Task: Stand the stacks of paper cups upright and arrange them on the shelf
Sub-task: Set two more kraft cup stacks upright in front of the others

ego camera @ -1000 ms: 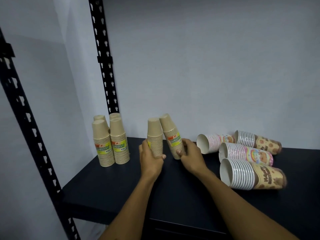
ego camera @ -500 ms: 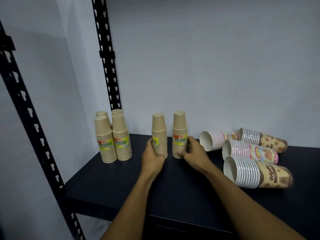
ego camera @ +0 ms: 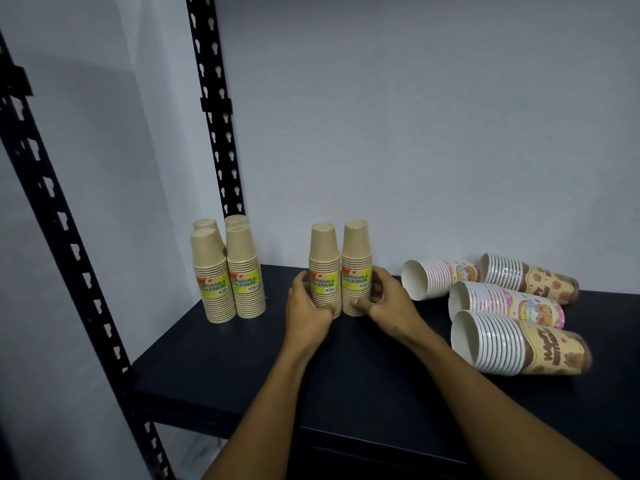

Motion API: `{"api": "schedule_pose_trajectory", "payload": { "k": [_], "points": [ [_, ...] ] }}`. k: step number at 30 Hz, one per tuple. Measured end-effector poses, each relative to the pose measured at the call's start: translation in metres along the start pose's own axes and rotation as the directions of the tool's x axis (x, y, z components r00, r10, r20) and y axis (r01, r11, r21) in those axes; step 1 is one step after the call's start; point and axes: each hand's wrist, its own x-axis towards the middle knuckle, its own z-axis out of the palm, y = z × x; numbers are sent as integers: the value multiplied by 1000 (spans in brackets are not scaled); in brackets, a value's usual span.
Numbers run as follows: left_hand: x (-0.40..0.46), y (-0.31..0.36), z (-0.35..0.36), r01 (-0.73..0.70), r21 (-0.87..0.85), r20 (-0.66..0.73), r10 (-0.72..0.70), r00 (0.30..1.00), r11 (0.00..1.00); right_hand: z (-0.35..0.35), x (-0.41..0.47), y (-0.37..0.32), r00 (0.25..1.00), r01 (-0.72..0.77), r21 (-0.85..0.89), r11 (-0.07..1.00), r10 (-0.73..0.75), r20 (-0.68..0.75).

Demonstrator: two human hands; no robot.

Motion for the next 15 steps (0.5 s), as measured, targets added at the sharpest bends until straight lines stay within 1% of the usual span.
{"api": "schedule_pose_trajectory", "payload": {
  "k": [4, 8, 15],
  "points": [
    [1, -2, 0, 36, -3, -56, -36, 998, 999, 1, -1, -1, 1000, 17, 43, 999, -17, -3],
    [2, -3, 3, 29, 35, -114, -25, 993, 999, 0, -1, -1, 1000, 11, 55, 998, -11, -4],
    [1, -1, 3, 39, 49, -111, -33, 993, 998, 2, -2, -2, 1000, -6, 50, 999, 7, -13]
  ]
}}
